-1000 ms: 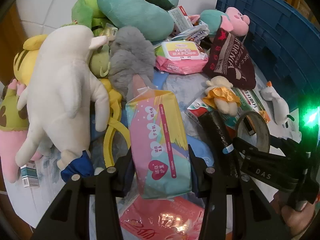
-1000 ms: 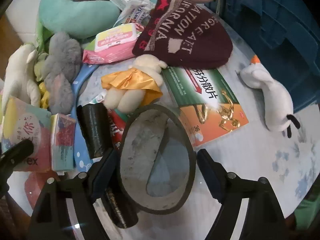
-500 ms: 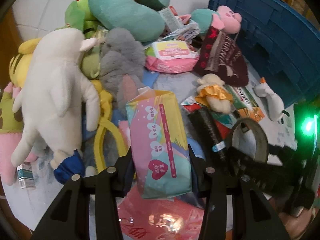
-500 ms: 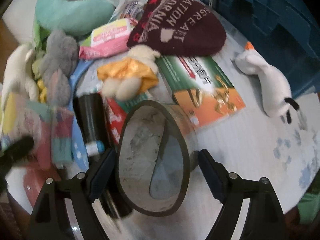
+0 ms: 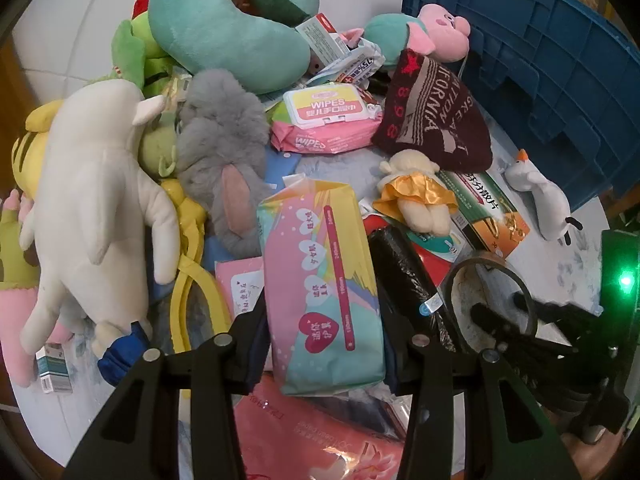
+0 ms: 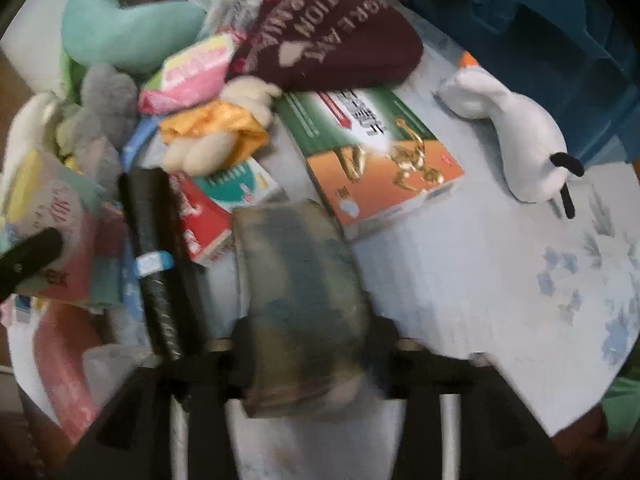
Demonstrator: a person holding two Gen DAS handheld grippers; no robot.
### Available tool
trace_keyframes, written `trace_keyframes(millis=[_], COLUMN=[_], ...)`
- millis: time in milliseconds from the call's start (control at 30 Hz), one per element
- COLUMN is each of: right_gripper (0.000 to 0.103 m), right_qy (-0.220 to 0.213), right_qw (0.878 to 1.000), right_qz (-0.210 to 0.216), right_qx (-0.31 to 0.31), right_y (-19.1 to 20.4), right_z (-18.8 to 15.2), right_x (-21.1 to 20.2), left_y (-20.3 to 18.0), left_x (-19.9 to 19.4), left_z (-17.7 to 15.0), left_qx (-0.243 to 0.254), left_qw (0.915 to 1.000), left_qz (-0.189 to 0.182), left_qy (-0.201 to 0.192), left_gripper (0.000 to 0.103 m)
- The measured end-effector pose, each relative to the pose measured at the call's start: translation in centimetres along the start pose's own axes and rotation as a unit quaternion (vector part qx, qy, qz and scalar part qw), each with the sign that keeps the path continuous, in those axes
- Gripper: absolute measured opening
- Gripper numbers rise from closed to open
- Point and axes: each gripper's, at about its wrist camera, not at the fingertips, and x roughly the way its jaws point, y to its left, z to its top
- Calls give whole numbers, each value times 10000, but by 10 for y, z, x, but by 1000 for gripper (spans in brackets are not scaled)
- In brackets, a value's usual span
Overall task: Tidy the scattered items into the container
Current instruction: 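Close the right gripper on the clear tape roll rim, then lift the wipes packet with the left gripper while the right lifts the tape roll toward the crate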
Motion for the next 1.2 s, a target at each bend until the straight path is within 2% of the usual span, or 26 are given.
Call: trace_keyframes(millis=[33, 67, 133, 167, 200, 267, 367, 667, 1033, 1200], right_gripper=[89, 96, 96, 90, 65, 29, 28, 27, 27, 27], right_qy=[-90, -128, -155, -135, -115, -86, -93, -522, -1403, -1759], right_qw=[9999, 9998, 9994, 9990, 9989, 9995, 9996, 9985, 9879, 9820], right_qz=[-46, -88, -249, -355, -402, -313, -157, -133, -312, -240], right_qx=[-37, -92, -209, -239, -218, -7, 192, -139, -576, -637], right_y=[2, 4, 9, 11, 11, 3, -7, 7, 32, 39], right_z=[0, -1, -2, -3, -2, -3, -3, 15, 41, 52], right_x=[-2, -4, -3, -1, 1, 0, -7, -55, -152, -196], left_y=[0, -1, -1, 0, 1, 2, 2, -2, -8, -7], left_x=[0, 0, 0, 0, -1, -2, -9, -41, -104, -133], left_z=[0, 0, 0, 0, 0, -1, -2, 4, 24, 31], left_qx=[4, 11, 11, 3, -13, -37, -55, -50, 49, 75], left_qw=[10000, 10000, 10000, 10000, 10000, 10000, 10000, 9995, 9954, 9926], left_qz=[3, 5, 3, -1, -14, -42, -74, -177, -378, -396], left_qy=[1, 1, 0, 0, 2, 19, -13, -268, -877, -1149], left_gripper=[44, 44, 44, 44, 44, 44, 44, 44, 44, 44])
